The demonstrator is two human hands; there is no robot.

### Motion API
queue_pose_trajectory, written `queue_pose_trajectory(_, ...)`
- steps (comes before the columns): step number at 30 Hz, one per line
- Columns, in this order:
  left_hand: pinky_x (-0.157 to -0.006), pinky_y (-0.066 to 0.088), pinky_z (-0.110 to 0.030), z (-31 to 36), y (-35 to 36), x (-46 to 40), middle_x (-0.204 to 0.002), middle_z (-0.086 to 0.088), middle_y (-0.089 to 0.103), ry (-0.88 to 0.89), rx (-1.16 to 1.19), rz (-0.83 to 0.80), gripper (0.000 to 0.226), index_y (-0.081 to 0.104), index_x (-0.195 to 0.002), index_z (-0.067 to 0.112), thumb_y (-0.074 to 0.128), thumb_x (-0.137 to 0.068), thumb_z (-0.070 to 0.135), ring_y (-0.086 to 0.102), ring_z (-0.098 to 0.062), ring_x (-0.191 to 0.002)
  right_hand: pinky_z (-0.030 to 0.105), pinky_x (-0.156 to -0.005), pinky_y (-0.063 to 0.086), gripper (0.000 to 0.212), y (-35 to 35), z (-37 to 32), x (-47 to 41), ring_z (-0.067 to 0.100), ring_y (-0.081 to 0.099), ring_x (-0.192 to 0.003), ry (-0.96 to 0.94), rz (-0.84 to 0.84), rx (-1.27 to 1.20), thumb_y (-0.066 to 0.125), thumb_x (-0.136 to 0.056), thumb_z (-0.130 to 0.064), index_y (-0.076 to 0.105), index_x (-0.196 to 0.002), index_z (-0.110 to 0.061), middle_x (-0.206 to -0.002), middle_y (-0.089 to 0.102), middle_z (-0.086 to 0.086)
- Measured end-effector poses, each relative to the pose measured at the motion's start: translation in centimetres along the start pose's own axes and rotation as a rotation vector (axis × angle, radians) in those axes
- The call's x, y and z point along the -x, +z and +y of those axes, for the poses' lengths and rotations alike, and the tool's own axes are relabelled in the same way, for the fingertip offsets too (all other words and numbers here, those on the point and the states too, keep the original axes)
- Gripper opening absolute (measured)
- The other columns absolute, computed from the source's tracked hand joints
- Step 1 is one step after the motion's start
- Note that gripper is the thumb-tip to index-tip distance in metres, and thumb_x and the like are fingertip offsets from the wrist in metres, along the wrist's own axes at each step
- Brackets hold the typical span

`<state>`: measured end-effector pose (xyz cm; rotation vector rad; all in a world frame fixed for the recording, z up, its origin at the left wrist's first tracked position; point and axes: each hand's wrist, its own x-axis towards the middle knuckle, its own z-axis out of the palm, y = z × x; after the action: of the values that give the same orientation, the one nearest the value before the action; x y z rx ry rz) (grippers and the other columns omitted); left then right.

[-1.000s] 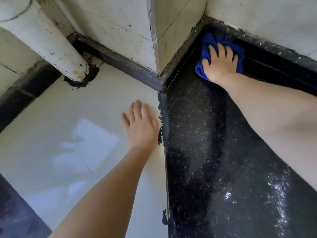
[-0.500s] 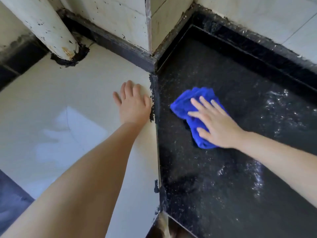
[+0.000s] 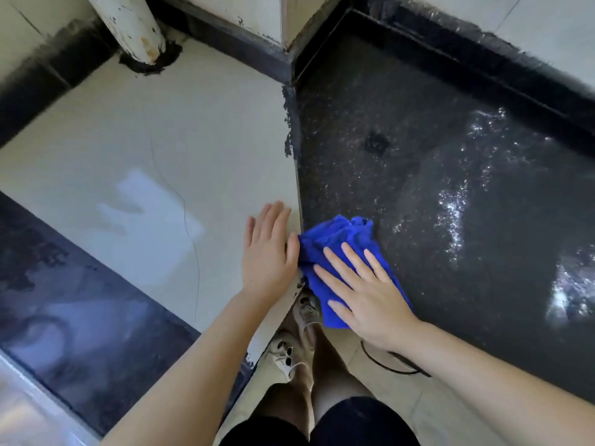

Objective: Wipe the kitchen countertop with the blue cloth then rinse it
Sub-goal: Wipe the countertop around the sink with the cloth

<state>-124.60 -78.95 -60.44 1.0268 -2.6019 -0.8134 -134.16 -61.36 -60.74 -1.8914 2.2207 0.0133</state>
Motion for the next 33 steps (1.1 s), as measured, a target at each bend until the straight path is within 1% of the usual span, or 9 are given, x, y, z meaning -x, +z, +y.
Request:
queue_pose_trajectory(3, -0.114, 0.008, -0.045, -0.2, 0.4, 0.2, -0.145, -0.013, 0.039, 0.072, -0.177, -0.038, 0.054, 0.048, -0.131, 0.009, 0.024, -0.089, 0.034, 0.027, -0.029, -0.139, 0.043, -0.113, 0.013, 0.052, -0.7, 5.6, -1.1, 0.024, 0.021, -0.142, 0.006, -0.007, 0.056, 0.016, -0.098, -0.044, 0.026, -0.145, -0.026, -0.154, 0.024, -0.002)
queue_pose_trajectory(7, -0.114, 0.004, -0.048, 0.1, 0.7, 0.1, -0.147, -0.015, 0.033, 0.077, -0.307, -0.062, 0.047, 0.041, -0.133, 0.008, 0.029, -0.092, 0.029, 0.019, -0.031, -0.140, 0.044, -0.117, 0.006, 0.052, -2.6, 12.7, -6.9, 0.024, 0.008, -0.146, 0.533, 0.076, -0.038, 0.021, -0.099, -0.040, 0.014, -0.149, -0.027, -0.159, 0.010, -0.001)
queue_pose_trajectory(10, -0.114, 0.005, -0.049, 0.2, 0.7, 0.2, -0.146, -0.015, 0.034, 0.077, -0.328, -0.063, 0.048, 0.042, -0.132, 0.008, 0.029, -0.091, 0.029, 0.020, -0.031, -0.140, 0.051, -0.116, 0.000, 0.055, -3.3, 10.5, -9.5, 0.027, -0.002, -0.146, 0.783, 0.087, -0.184, 0.023, -0.098, -0.045, 0.010, -0.149, -0.030, -0.159, 0.001, 0.000)
queue_pose_trajectory(15, -0.113, 0.011, -0.051, 0.1, 0.7, 0.3, -0.144, -0.016, 0.038, 0.069, -0.337, -0.078, 0.052, 0.044, -0.129, 0.007, 0.023, -0.089, 0.031, 0.024, -0.032, -0.138, 0.051, -0.115, 0.004, 0.060, 0.4, -3.2, -0.3, 0.031, 0.008, -0.145, 0.488, 0.096, -0.052, 0.021, -0.093, -0.055, 0.019, -0.148, -0.031, -0.157, 0.016, 0.003)
queue_pose_trajectory(19, -0.115, 0.007, -0.050, 0.0, 0.7, 0.2, -0.147, -0.016, 0.033, 0.081, -0.327, -0.076, 0.045, 0.042, -0.132, 0.007, 0.029, -0.094, 0.027, 0.019, -0.032, -0.140, 0.050, -0.112, 0.014, 0.055, 1.2, 1.1, 7.8, 0.027, 0.016, -0.142, 0.277, -0.013, -0.002, 0.018, -0.096, -0.054, 0.021, -0.146, -0.031, -0.155, 0.022, -0.001)
queue_pose_trajectory(24, -0.113, 0.007, -0.053, 0.2, 0.9, 0.3, -0.149, -0.019, 0.028, 0.095, -0.321, -0.046, 0.054, 0.033, -0.139, 0.007, 0.025, -0.091, 0.032, 0.022, -0.033, -0.140, 0.059, -0.109, 0.022, 0.061, -0.6, 12.5, 5.5, 0.039, 0.024, -0.140, 0.529, 0.012, 0.001, 0.015, -0.095, -0.054, 0.028, -0.146, -0.025, -0.154, 0.024, 0.008)
queue_pose_trajectory(28, -0.109, 0.014, -0.059, 0.6, 1.0, 0.7, -0.144, -0.020, 0.037, 0.225, -0.372, -0.002, 0.046, 0.030, -0.136, 0.011, 0.030, -0.092, 0.026, 0.031, -0.034, -0.135, 0.057, -0.114, -0.003, 0.059, -2.6, 15.2, -2.1, 0.035, -0.008, -0.144, 0.898, 0.031, -0.197, 0.023, -0.096, -0.054, 0.008, -0.149, -0.034, -0.159, -0.004, 0.003)
queue_pose_trajectory(30, -0.109, 0.013, -0.059, 1.6, 1.2, 0.4, -0.144, -0.020, 0.038, 0.232, -0.382, -0.009, 0.045, 0.035, -0.136, 0.009, 0.032, -0.094, 0.025, 0.031, -0.034, -0.135, 0.057, -0.112, -0.006, 0.058, -1.7, 11.9, -2.3, 0.037, -0.009, -0.143, 0.833, 0.045, -0.207, 0.021, -0.095, -0.056, 0.009, -0.148, -0.037, -0.159, -0.005, 0.004)
queue_pose_trajectory(33, -0.109, 0.016, -0.058, 5.3, 2.6, -1.1, -0.143, -0.019, 0.039, 0.231, -0.314, -0.040, 0.044, 0.044, -0.133, 0.006, 0.039, -0.092, 0.022, 0.033, -0.033, -0.135, 0.060, -0.112, 0.008, 0.054, 0.3, 4.9, 3.6, 0.039, 0.008, -0.143, 0.515, 0.082, -0.072, 0.018, -0.095, -0.051, 0.022, -0.147, -0.035, -0.158, 0.014, 0.006)
